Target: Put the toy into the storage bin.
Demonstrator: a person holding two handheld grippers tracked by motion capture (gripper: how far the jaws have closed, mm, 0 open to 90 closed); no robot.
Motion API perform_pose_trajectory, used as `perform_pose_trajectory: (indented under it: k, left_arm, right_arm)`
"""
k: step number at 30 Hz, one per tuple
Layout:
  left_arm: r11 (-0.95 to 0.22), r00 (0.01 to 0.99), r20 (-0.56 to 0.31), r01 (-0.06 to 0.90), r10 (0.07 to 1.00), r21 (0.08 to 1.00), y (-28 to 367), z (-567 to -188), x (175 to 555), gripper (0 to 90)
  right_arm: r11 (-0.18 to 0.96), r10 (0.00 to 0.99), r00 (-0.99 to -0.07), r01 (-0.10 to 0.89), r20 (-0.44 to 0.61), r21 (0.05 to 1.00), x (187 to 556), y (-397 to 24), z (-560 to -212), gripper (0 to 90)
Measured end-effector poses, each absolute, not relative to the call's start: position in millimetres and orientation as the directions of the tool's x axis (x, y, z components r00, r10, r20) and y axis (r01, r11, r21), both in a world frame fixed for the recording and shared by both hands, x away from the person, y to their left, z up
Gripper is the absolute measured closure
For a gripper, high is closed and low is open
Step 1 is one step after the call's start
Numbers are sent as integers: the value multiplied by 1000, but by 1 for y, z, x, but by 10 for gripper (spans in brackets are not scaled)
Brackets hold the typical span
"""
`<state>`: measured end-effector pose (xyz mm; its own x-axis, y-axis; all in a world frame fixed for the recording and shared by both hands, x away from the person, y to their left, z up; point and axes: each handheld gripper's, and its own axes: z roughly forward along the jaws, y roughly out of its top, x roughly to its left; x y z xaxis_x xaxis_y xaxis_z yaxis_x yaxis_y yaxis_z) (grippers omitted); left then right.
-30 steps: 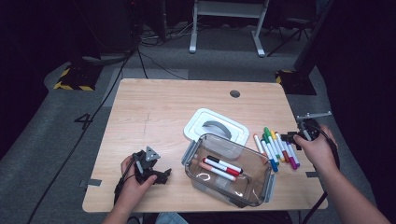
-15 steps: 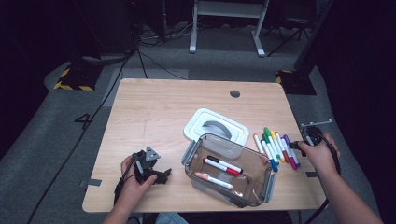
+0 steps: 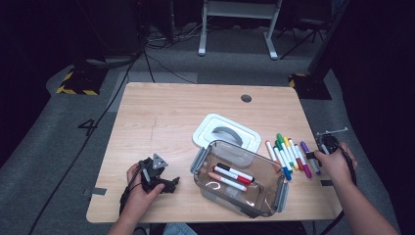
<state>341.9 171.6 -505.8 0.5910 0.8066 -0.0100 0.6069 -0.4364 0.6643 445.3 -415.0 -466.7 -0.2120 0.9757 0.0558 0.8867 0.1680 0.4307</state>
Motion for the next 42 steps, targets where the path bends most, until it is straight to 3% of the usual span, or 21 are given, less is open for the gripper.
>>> perform_pose_trajectory:
  k: [9, 27, 42]
  left_arm:
    - [-436, 591, -10, 607, 807, 664, 172, -506, 342, 1]
    - [-436, 591, -10, 607, 806, 664, 172, -506, 342, 1]
    - [-436, 591, -10, 607, 807, 664, 172, -506, 342, 1]
  right_arm:
    - [172, 964, -250, 854, 96, 491, 438, -407, -433, 771]
    - [329, 879, -467, 741, 97, 585, 412, -343, -359, 771]
    - [527, 686, -719, 593, 107, 609, 368, -252, -319, 771]
